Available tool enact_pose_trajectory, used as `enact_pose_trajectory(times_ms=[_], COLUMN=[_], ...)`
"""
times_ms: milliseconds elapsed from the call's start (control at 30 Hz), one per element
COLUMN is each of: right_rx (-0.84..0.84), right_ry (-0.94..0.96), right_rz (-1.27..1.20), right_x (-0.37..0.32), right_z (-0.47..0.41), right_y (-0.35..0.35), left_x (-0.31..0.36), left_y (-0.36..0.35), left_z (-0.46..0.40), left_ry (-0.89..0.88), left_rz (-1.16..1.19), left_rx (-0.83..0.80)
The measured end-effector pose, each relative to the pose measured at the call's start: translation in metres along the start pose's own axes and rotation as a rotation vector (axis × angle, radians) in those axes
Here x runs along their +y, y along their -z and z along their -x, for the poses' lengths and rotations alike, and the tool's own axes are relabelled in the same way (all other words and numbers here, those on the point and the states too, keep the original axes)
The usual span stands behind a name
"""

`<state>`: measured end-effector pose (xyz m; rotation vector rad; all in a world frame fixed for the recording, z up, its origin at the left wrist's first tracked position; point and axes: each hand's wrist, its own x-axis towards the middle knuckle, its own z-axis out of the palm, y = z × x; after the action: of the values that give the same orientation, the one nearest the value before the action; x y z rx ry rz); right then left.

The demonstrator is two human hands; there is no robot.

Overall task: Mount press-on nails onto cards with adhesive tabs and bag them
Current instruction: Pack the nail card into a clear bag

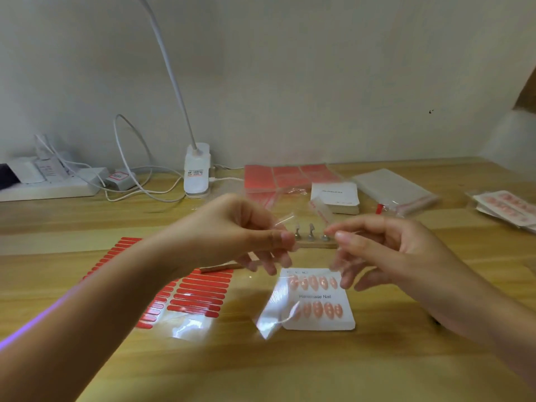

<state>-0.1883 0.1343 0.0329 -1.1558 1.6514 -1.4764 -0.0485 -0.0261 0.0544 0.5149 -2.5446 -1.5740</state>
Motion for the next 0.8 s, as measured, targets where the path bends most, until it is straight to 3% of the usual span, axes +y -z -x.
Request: enact_pose_trajectory(times_ms=[300,467,633,800], right_rx=[-0.046,0.079,0.258,0.158], right_ry=[-0.185,-0.175,-0.109,-0.110], right_rz=[-0.129,-0.142,-0.237,-0.263], right_x=[0.013,0.020,0.020,0.019], right_z=[0.002,0.001,0.000,0.003], right_y=[-0.008,-0.004,-0.001,-0.009], left_x=[-0.013,-0.012,-0.017,-0.023], left_y=[-0.015,-0.016,-0.012,-0.029], left_z=[0.000,0.000,-0.001,-0.004], left_ry=[0.047,-0.017,0.039,0.066], left_rz=[0.039,0.010,0.237,0.488], left_rx=[-0.028,0.043,0.151,0.141])
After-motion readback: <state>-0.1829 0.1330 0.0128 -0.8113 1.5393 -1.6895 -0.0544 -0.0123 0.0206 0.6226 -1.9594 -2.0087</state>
